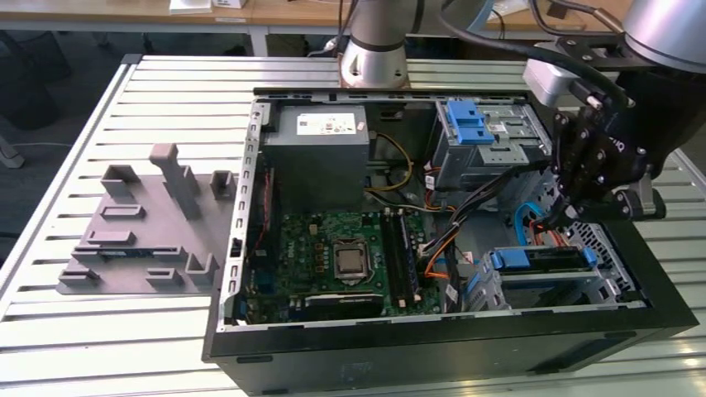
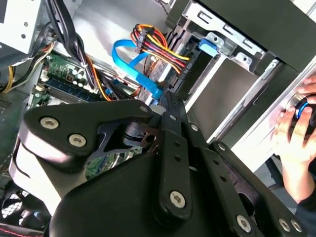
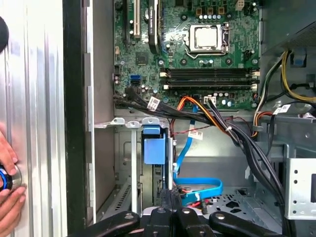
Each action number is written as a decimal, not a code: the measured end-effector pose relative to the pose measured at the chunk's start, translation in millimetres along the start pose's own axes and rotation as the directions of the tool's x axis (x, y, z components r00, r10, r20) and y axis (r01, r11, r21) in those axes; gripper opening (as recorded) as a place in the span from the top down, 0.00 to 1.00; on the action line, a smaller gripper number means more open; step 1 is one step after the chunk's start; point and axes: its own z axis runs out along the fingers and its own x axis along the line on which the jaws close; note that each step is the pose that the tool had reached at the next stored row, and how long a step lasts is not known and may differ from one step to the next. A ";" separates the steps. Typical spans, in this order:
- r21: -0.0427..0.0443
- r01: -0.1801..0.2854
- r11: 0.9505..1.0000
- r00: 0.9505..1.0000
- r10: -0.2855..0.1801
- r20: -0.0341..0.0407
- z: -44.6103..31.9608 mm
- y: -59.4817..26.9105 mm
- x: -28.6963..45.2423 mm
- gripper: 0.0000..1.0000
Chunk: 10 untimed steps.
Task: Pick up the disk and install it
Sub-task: 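Insert the second disk wire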
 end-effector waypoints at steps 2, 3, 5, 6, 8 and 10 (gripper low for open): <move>0.000 0.000 1.000 1.000 0.000 -0.001 -0.2 0.4 -2.9 0.89; 0.000 0.000 1.000 1.000 0.000 -0.001 -0.3 1.1 -4.1 0.89; 0.000 0.000 1.000 1.000 0.000 -0.001 -0.4 2.1 -6.8 0.89; 0.000 0.000 1.000 1.000 0.000 -0.001 -0.5 2.1 -8.3 0.82; 0.000 0.000 1.000 1.000 0.000 -0.001 -0.5 2.3 -11.0 0.82; 0.000 0.000 1.000 1.000 0.000 -0.001 0.5 2.4 -11.8 0.75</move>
